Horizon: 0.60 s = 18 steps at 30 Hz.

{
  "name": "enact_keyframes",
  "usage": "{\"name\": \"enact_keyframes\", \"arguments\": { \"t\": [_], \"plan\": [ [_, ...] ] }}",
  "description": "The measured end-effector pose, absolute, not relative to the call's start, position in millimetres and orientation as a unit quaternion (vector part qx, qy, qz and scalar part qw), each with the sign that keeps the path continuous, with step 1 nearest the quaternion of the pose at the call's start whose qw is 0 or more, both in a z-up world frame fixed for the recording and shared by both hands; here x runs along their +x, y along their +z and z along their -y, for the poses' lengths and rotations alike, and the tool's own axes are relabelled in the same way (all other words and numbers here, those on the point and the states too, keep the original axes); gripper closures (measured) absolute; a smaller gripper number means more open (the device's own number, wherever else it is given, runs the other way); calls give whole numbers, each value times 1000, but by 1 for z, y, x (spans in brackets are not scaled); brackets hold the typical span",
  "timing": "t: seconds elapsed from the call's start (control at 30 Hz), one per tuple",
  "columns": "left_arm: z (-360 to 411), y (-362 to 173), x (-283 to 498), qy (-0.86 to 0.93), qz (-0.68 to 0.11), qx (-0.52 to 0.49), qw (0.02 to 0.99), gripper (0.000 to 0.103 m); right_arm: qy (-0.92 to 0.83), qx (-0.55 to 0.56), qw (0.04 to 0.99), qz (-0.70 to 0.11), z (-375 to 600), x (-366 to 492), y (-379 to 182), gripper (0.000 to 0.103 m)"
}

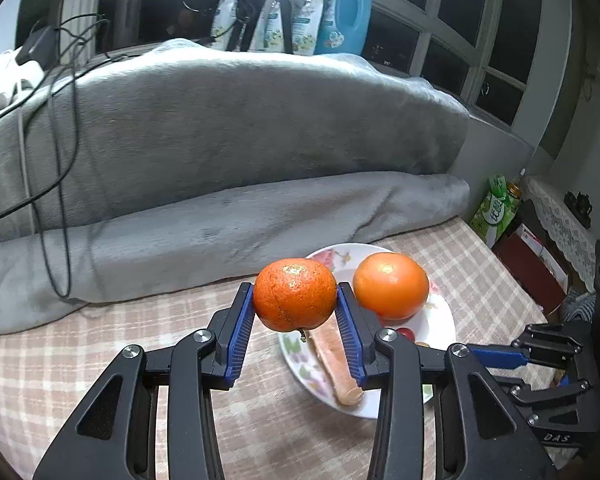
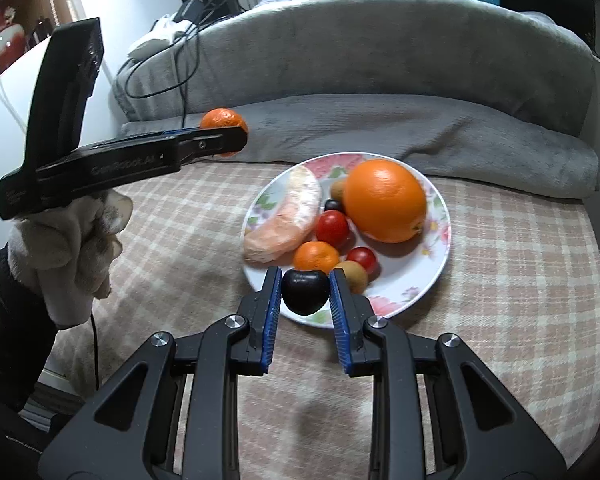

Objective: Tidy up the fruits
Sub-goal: 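Lift and carry the mandarin and dark fruit in both tools over the plate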

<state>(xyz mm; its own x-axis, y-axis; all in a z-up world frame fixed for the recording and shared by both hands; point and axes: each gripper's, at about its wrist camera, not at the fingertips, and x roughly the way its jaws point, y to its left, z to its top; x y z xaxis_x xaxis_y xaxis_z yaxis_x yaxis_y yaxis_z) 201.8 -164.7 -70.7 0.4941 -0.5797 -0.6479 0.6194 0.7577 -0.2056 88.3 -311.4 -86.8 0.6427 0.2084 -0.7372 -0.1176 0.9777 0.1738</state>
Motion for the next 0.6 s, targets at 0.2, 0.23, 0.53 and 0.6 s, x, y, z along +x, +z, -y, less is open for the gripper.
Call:
{"name": "enact_keyframes", "arguments": {
  "t": [0.2,0.23,0.53,0.6],
  "plan": [
    [179,-74,204,-354,-369,36,859,64,79,58,905,-414,327,95,-90,78],
    [181,-74,204,-355,-369,37,858,64,78,59,905,-415,329,97,-91,78],
    [197,-79,202,-366,-378,49,849,64,68,63,902,-422,341,105,-99,78],
    [201,-79,201,-370,-378,52,847,64,66,64,902,-423,343,106,-101,78]
  ]
}}
